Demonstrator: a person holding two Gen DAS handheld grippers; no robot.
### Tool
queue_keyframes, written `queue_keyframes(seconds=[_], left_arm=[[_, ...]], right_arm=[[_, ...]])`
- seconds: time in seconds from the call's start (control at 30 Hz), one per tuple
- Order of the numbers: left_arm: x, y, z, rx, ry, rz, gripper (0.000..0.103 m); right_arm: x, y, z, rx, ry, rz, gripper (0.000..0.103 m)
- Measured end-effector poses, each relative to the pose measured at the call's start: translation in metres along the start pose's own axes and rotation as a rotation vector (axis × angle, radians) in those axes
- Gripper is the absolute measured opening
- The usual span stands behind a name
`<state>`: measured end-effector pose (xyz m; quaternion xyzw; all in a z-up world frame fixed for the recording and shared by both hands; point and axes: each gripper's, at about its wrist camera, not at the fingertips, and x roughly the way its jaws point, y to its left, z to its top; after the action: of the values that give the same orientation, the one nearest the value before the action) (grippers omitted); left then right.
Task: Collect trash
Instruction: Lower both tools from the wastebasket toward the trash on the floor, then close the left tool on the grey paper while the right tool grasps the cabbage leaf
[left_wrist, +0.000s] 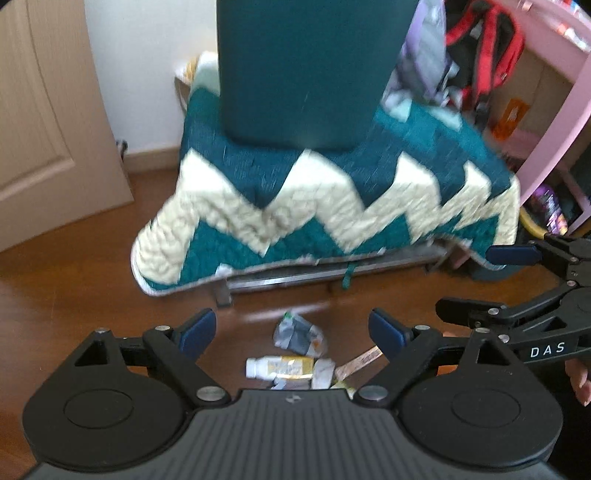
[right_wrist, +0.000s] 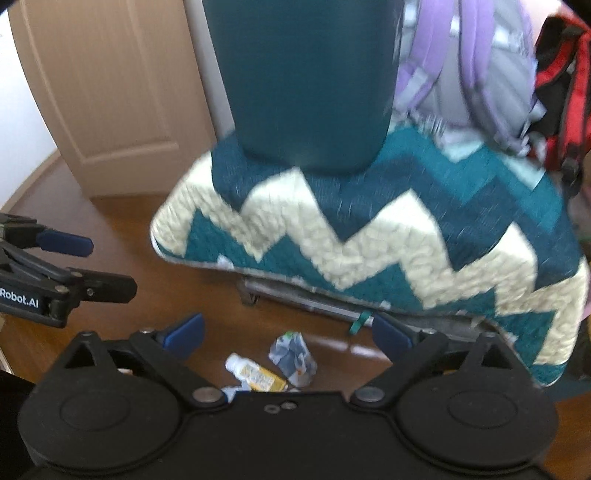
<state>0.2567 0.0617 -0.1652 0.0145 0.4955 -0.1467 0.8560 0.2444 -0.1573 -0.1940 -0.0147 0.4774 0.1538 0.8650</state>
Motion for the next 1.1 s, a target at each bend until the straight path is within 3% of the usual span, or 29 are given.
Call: queue_keyframes(seconds=[0.27, 0.53, 0.7, 0.87, 1.1], left_arm=[[0.094, 0.044, -0.013, -0.002, 0.172, -0.015, 0.09], [0.177, 0.051, -0.054, 0.228, 0.317, -0.009, 0.09], [0.216, 0.037, -0.092, 0.404, 0.359, -0.027, 0.09], [0.248, 0.031, -0.128, 0.454, 0.416, -0.099, 0.09], [0.295, 0.024, -0.165, 0.521, 0.449, -0.085, 0.09]], right_arm=[[0.087, 0.004, -0.021, -0.041, 0.13, 0.017, 0.097], [0.17, -0.003, -0.051, -0.048, 0.296, 0.031, 0.097], [0.211, -0.001, -0.077, -0.122, 0.376, 0.047, 0.097], [0.257, -0.01, -0.104, -0.137, 0.486, 0.041, 0.095], [0.298, -0.017, -0.142, -0.164, 0.609, 0.069, 0.091]])
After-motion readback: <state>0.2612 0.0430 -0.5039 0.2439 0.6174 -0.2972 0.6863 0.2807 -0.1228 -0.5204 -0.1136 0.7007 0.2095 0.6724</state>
